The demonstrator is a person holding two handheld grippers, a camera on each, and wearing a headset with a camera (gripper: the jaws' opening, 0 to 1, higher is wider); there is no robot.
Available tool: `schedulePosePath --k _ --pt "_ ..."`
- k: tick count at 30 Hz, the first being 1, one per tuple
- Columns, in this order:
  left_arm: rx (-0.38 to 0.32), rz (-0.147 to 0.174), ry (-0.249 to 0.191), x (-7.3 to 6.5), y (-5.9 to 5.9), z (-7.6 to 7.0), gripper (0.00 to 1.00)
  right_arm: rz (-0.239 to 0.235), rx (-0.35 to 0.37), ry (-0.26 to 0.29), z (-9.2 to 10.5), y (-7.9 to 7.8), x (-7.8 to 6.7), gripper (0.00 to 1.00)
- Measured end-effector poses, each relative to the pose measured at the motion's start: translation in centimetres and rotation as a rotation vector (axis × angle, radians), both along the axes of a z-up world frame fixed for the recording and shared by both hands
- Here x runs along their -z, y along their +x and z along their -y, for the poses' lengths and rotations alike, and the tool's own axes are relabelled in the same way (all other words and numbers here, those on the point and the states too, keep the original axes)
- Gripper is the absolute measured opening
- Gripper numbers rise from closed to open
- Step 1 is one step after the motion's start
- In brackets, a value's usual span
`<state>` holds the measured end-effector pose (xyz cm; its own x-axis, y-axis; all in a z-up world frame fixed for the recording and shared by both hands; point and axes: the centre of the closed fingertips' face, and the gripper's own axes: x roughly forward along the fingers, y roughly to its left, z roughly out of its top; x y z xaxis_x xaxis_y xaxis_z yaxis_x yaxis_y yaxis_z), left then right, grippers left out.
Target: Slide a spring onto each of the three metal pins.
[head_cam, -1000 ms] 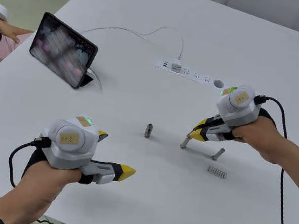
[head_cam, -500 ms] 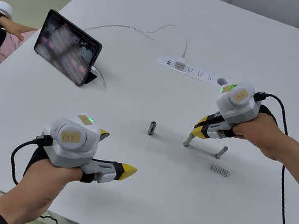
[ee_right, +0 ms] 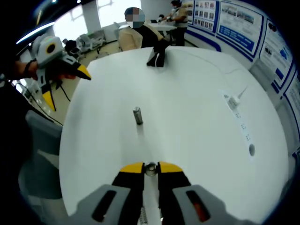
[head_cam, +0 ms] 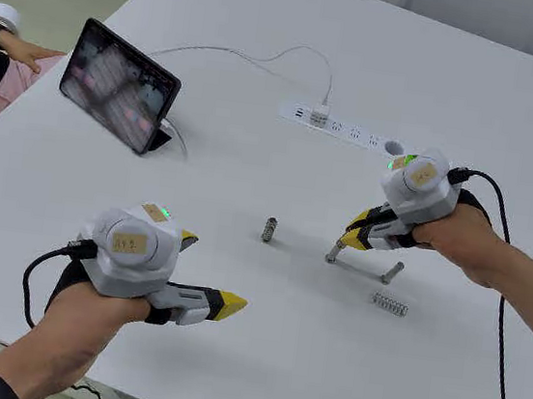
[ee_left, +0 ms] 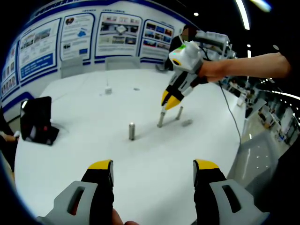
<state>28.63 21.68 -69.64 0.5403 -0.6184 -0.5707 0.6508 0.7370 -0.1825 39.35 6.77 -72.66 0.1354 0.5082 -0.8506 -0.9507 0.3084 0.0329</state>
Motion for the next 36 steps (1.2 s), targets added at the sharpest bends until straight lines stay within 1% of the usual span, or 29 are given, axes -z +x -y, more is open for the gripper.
schedulePosePath --k 7,12,16,21,26,30,32,34,36 --pt "-0.003 -0.003 0.003 0.2 0.1 -0.2 0.7 -0.005 0.003 -0.006 -0.3 0.1 0.7 0.12" --pt "-0.01 -0.002 0.005 0.1 0.2 -0.4 0.7 -0.012 0.004 -0.012 -0.3 0.3 1.5 0.12" --pt "-0.021 -0.01 0.004 0.4 0.1 -0.5 0.69 -0.016 0.02 -0.006 -0.2 0.3 2.0 0.12" --pt "-0.017 -0.016 0.004 0.6 -0.2 -0.4 0.69 -0.018 0.03 -0.006 -0.1 0.3 2.5 0.12" --pt "-0.02 -0.014 0.003 0.4 0.0 -0.5 0.69 -0.023 0.042 -0.008 0.2 0.7 3.4 0.12" --pt "-0.021 -0.014 0.0 0.4 0.2 -0.5 0.69 -0.026 0.043 -0.008 0.0 0.6 3.6 0.12" --pt "-0.018 -0.014 0.007 0.5 0.2 -0.6 0.69 -0.028 0.046 -0.009 -0.1 0.7 3.7 0.12" --pt "-0.019 -0.015 0.005 0.5 0.3 -0.6 0.69 -0.029 0.049 -0.007 -0.2 0.6 3.8 0.12" --pt "-0.018 -0.014 0.007 0.5 0.3 -0.6 0.69 -0.03 0.049 -0.011 -0.1 0.6 4.1 0.12"
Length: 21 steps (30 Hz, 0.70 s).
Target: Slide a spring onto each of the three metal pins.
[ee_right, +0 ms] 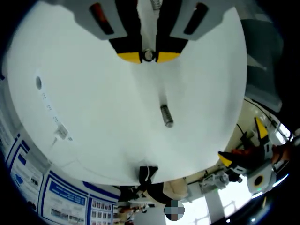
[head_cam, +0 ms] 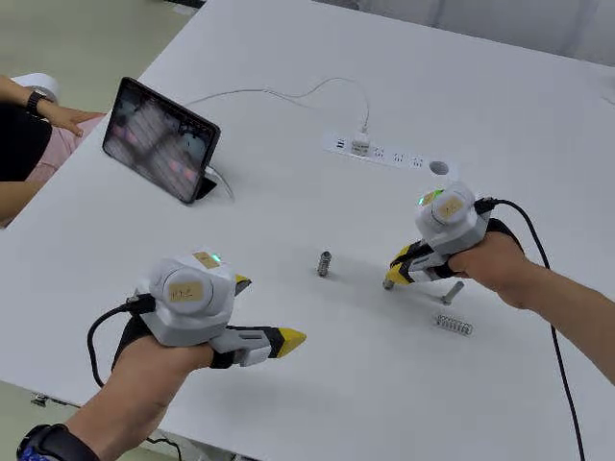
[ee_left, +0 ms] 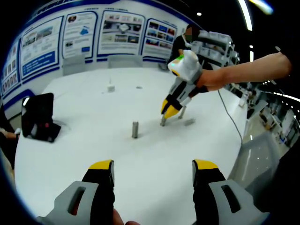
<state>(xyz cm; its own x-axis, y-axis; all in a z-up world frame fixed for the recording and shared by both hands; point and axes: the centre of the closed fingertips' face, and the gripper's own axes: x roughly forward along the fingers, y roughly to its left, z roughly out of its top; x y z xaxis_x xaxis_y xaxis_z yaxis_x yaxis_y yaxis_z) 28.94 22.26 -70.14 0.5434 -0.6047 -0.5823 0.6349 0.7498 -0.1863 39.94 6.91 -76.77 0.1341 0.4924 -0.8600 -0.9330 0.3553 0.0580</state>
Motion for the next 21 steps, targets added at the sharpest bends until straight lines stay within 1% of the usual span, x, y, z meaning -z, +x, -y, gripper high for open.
schedulePosePath --k 7,13,17,19,21 --pt "0.002 0.0 0.0 0.01 -0.07 0.14 0.69 -0.003 0.003 -0.013 0.35 -0.02 0.63 0.13" --pt "0.001 -0.001 0.0 -0.01 -0.2 0.17 0.69 0.002 0.027 0.003 0.43 0.05 0.2 0.18" --pt "0.002 0.0 0.0 0.02 -0.21 0.2 0.69 0.004 0.036 -0.003 0.56 -0.22 0.12 0.23" --pt "0.002 0.001 0.001 -0.01 -0.19 0.22 0.69 0.007 0.037 -0.001 0.73 -0.28 0.11 0.23" --pt "0.002 0.002 0.001 0.01 -0.12 0.25 0.69 0.008 0.05 0.012 0.84 -0.3 0.02 0.23"
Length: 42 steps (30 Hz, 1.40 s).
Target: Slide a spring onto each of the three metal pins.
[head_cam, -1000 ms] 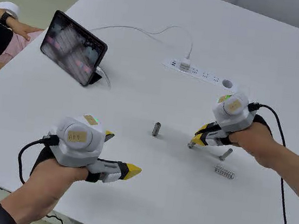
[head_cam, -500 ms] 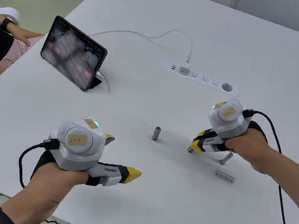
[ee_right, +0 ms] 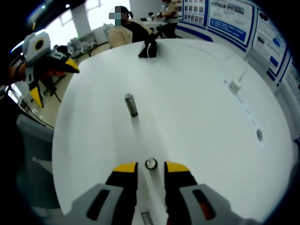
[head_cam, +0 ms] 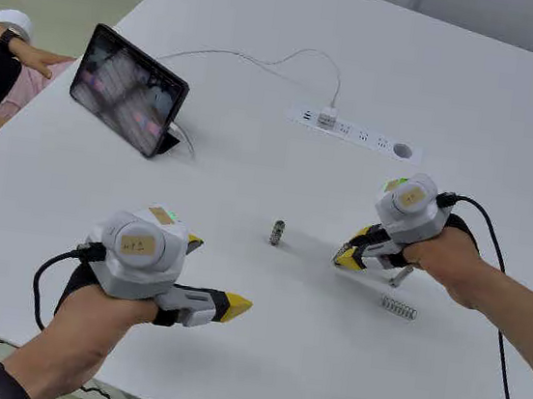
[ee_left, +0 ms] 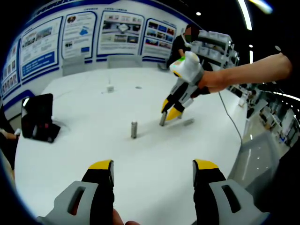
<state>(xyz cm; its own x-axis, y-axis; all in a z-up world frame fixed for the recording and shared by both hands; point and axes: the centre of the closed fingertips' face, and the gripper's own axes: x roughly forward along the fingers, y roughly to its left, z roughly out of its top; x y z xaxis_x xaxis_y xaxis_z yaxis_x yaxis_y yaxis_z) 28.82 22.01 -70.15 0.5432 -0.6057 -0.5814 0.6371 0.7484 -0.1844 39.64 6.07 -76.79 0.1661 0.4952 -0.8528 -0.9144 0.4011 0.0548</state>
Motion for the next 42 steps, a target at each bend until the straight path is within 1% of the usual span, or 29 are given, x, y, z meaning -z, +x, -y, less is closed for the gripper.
schedulePosePath --k 1,3,5,7,10,14,18,22,24,34,38,42 --pt "-0.001 0.001 -0.001 0.0 0.0 0.0 0.69 -0.008 0.018 0.013 0.0 0.0 0.0 0.24" --pt "-0.002 0.001 -0.002 -0.1 0.0 0.0 0.69 -0.017 0.032 0.022 0.1 -0.1 0.0 0.25" --pt "-0.002 0.001 -0.004 -0.2 0.0 0.1 0.69 -0.007 0.041 0.023 0.3 -0.2 -0.2 0.26" --pt "-0.002 0.003 -0.005 -0.2 0.1 0.1 0.69 -0.011 0.055 0.032 0.4 -0.2 -0.2 0.27" --pt "-0.002 0.002 -0.005 -0.2 0.0 0.1 0.7 -0.002 0.079 0.053 0.4 -0.4 -0.5 0.29" --pt "0.001 0.003 -0.007 -0.2 -0.1 0.3 0.7 0.0 0.117 0.054 0.9 -0.6 -0.2 0.34" --pt "0.003 0.005 -0.007 -0.4 -0.1 0.4 0.7 -0.002 0.152 0.084 1.0 -0.9 -0.4 0.37" --pt "0.003 0.005 -0.006 -0.4 -0.1 0.3 0.7 0.007 0.179 0.1 1.1 -1.2 -0.8 0.41" --pt "0.002 0.006 -0.006 -0.4 -0.1 0.3 0.7 0.01 0.192 0.117 1.1 -1.3 -1.1 0.43" --pt "0.002 0.012 -0.005 -0.7 -0.1 0.4 0.71 0.035 0.239 0.152 1.7 -1.8 -2.0 0.49" --pt "0.002 0.013 -0.006 -0.7 -0.1 0.5 0.71 0.037 0.265 0.166 2.0 -2.0 -2.3 0.53" --pt "0.0 0.014 -0.008 -0.8 0.0 0.5 0.71 0.042 0.305 0.213 2.1 -1.9 -3.1 0.54"
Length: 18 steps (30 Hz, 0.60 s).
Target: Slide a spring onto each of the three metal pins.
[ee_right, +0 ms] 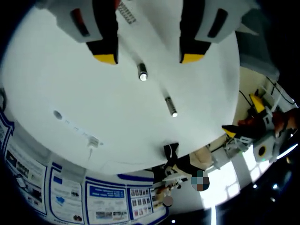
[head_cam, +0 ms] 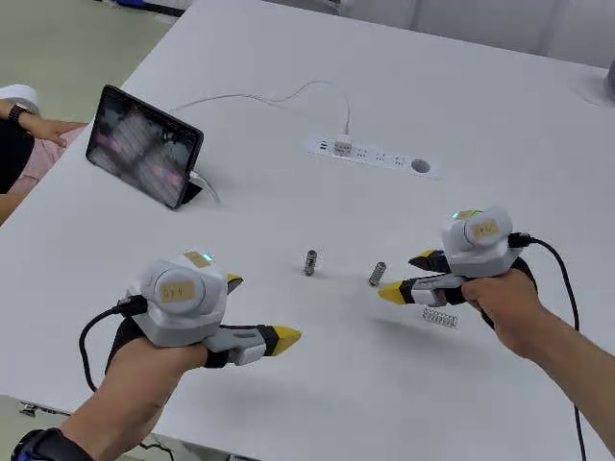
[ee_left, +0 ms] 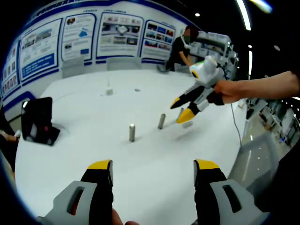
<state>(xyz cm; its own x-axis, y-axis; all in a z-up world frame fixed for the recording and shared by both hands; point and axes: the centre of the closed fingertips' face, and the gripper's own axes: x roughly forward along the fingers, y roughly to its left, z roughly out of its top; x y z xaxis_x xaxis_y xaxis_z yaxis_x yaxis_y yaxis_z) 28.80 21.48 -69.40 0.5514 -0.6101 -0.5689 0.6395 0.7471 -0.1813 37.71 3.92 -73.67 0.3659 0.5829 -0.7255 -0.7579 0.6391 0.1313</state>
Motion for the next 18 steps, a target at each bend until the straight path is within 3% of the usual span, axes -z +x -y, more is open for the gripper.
schedulePosePath --k 9,18 --pt "0.0 0.008 0.001 -0.3 0.2 -0.1 0.72 0.027 0.077 0.081 0.8 0.6 -2.4 0.57" --pt "-0.009 0.014 -0.004 -0.5 0.5 -0.1 0.72 0.036 0.097 0.1 1.3 -0.1 -2.9 0.61"
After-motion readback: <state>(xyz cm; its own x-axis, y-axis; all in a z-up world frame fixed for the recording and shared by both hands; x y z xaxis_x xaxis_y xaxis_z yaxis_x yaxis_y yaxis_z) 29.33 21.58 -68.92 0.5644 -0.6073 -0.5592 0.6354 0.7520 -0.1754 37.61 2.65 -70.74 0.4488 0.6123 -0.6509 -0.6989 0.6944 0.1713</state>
